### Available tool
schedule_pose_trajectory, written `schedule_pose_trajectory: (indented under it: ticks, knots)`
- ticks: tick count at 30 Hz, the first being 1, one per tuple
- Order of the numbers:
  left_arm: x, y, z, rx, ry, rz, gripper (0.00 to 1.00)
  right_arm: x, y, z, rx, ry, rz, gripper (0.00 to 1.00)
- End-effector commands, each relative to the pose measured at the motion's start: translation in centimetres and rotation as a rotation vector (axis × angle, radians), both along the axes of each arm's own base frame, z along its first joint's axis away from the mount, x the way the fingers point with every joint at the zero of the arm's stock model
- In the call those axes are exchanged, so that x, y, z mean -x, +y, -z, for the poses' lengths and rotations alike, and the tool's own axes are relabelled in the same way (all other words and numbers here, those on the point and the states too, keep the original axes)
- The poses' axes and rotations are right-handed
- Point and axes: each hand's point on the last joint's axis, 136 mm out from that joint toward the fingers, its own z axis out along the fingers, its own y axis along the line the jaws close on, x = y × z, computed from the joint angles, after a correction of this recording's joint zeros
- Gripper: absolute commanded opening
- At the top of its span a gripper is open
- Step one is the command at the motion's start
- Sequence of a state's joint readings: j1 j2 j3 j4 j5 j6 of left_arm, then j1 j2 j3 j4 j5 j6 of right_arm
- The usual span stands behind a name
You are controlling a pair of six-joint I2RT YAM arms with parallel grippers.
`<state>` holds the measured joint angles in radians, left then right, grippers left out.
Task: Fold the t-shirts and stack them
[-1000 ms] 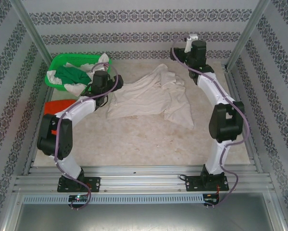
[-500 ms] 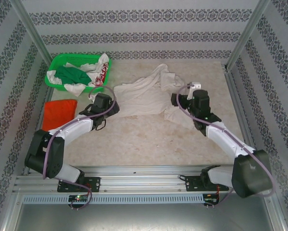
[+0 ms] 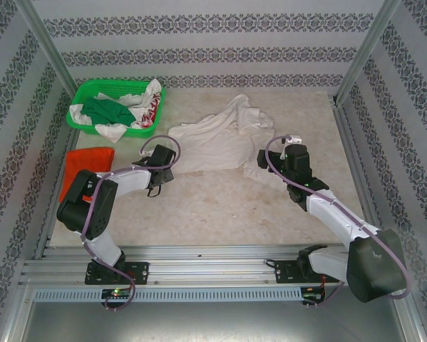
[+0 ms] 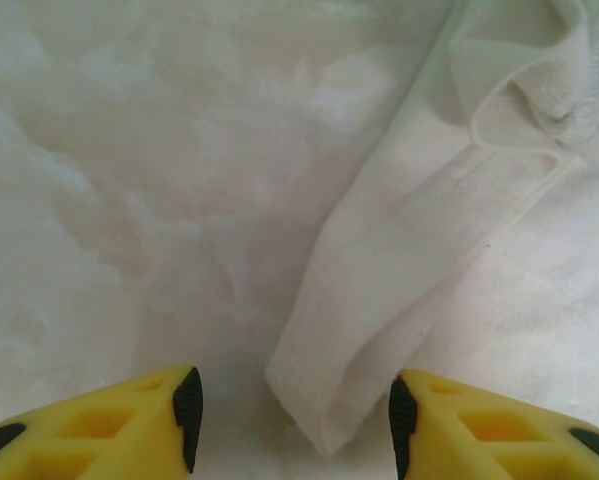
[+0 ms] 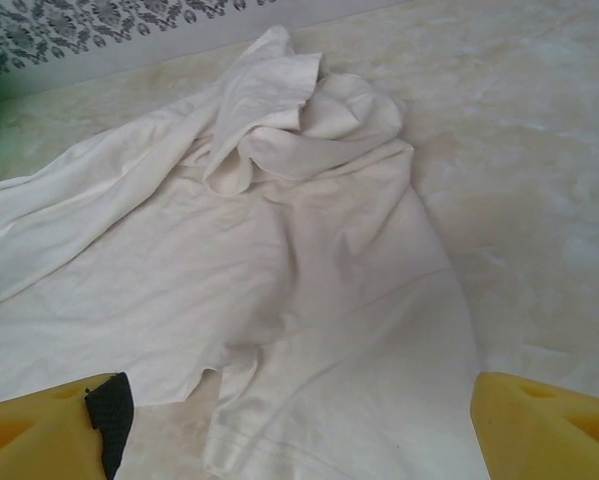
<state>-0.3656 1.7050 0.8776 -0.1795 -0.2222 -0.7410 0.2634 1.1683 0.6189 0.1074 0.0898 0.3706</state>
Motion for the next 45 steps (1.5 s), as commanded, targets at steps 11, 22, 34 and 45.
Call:
schedule_pose_trajectory:
  ticks: [11, 22, 34, 45]
  knots:
    - [-3.1, 0.2, -2.5, -0.001, -0.099, -0.031, 0.43, 0.9, -4.0, 5.7, -0.043, 0.253, 0.174, 0.84]
    - [-4.1, 0.3, -1.9, 0.026, -0.090, -0.037, 0.51, -0.4, -2.8, 5.8, -0.072, 0.257, 0.145, 0.85]
    - [-2.8, -0.5, -0.4, 0.091, -0.052, -0.025, 0.43, -1.7, -2.2, 5.7, -0.100, 0.248, 0.145, 0.85]
    - [-2.7, -0.3, -1.4, 0.091, -0.089, -0.020, 0.00, -4.7, -2.9, 8.5, -0.049, 0.322, 0.196, 0.72]
